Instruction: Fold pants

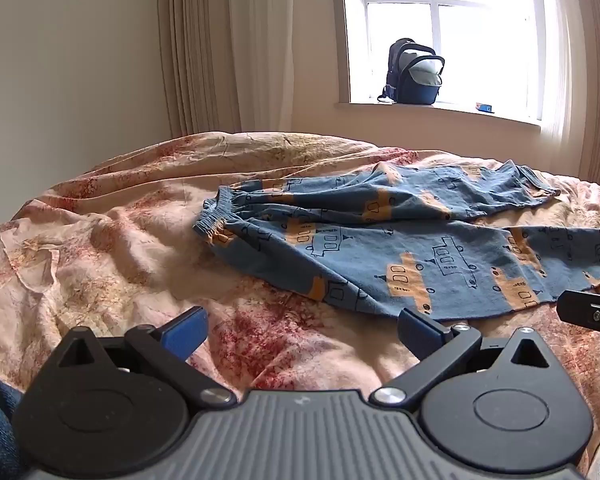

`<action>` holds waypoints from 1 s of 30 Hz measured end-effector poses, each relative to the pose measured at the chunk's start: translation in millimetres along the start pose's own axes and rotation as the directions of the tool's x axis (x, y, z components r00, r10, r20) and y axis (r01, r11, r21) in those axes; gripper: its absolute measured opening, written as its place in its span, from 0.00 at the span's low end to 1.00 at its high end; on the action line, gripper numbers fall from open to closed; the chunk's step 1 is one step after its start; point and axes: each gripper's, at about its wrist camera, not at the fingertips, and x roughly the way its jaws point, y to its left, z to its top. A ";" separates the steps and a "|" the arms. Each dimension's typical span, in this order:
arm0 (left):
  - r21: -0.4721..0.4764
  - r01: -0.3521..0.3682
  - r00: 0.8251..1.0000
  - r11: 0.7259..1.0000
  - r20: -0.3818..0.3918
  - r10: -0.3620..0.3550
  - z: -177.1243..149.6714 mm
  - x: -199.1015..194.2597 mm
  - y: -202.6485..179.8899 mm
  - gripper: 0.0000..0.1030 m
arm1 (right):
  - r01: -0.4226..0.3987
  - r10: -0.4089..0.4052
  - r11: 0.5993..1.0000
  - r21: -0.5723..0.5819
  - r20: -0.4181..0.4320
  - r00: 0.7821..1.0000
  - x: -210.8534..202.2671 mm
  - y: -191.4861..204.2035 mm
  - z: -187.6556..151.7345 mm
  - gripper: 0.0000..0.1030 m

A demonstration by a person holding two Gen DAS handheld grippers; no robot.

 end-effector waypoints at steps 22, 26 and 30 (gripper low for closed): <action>0.002 0.004 1.000 1.000 -0.003 -0.004 -2.8 2.3 2.9 1.00 | -0.002 0.002 1.000 0.001 -0.006 1.000 -0.6 0.7 1.2 1.00; 0.002 0.005 1.000 1.000 -0.005 -0.005 -2.7 2.5 2.8 1.00 | -0.001 0.001 1.000 0.002 -0.007 1.000 0.5 -0.4 0.2 1.00; 0.002 0.005 1.000 1.000 -0.006 -0.005 -2.6 2.6 2.8 1.00 | -0.001 0.001 1.000 0.003 -0.007 1.000 0.6 -0.4 0.1 1.00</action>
